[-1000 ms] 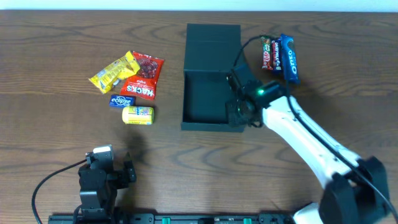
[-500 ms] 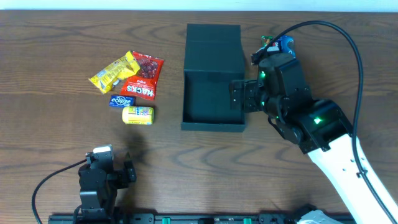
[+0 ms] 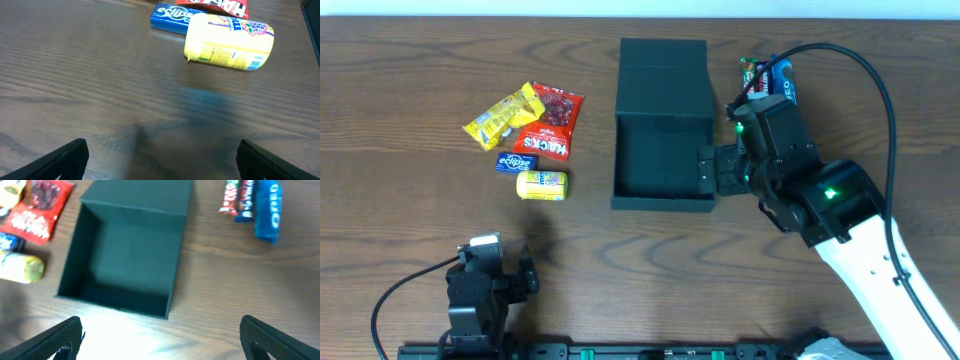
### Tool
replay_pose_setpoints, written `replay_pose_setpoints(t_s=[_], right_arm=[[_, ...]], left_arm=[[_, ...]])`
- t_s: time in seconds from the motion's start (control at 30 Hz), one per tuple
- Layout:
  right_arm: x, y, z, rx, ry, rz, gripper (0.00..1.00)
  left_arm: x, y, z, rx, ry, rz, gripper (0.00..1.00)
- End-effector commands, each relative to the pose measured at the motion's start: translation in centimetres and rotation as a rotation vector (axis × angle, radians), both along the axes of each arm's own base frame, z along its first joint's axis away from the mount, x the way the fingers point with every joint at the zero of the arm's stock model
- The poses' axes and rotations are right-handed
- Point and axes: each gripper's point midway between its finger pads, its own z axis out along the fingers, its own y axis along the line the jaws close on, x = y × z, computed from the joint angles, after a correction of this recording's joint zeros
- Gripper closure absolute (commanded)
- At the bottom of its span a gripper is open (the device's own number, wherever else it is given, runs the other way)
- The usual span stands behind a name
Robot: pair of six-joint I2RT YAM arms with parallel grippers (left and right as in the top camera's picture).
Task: Pack container
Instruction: 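Reach the right gripper to the blue Oreo pack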
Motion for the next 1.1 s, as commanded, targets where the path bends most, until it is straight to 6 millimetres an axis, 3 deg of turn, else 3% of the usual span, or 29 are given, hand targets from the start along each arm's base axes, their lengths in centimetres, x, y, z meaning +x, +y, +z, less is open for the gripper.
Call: replay_pose_setpoints(t_s=[0.0, 0.13, 0.37, 0.5, 0.63, 0.8, 1.07], right_arm=[[1.5, -2.3, 0.2, -0.027, -0.03, -0.103, 0.01], [4.6, -5.0, -0.3, -0.028, -0.055, -0.195, 0.03], [12.7, -9.2, -1.3, -0.128, -0.201, -0.188, 0.01], [17.1, -12.6, -3.2, -0.136, -0.254, -0.264, 0.01], [20.2, -15.3, -5.4, -0.137, -0.289, -0.324, 0.01], [21.8, -16.9, -8.5, -0.144, -0.273, -0.356, 0.01], [22.2, -18.0, -13.6, -0.165, -0.183, -0.367, 0.03]], left_arm=[[-0.1, 0.2, -0.6, -0.007, 0.014, 0.015, 0.05], [-0.1, 0.2, -0.6, -0.007, 0.014, 0.015, 0.05], [-0.1, 0.2, -0.6, -0.007, 0.014, 0.015, 0.05], [-0.1, 0.2, -0.6, -0.007, 0.014, 0.015, 0.05], [-0.1, 0.2, -0.6, -0.007, 0.014, 0.015, 0.05], [-0.1, 0.2, -0.6, -0.007, 0.014, 0.015, 0.04], [-0.1, 0.2, -0.6, -0.007, 0.014, 0.015, 0.05]])
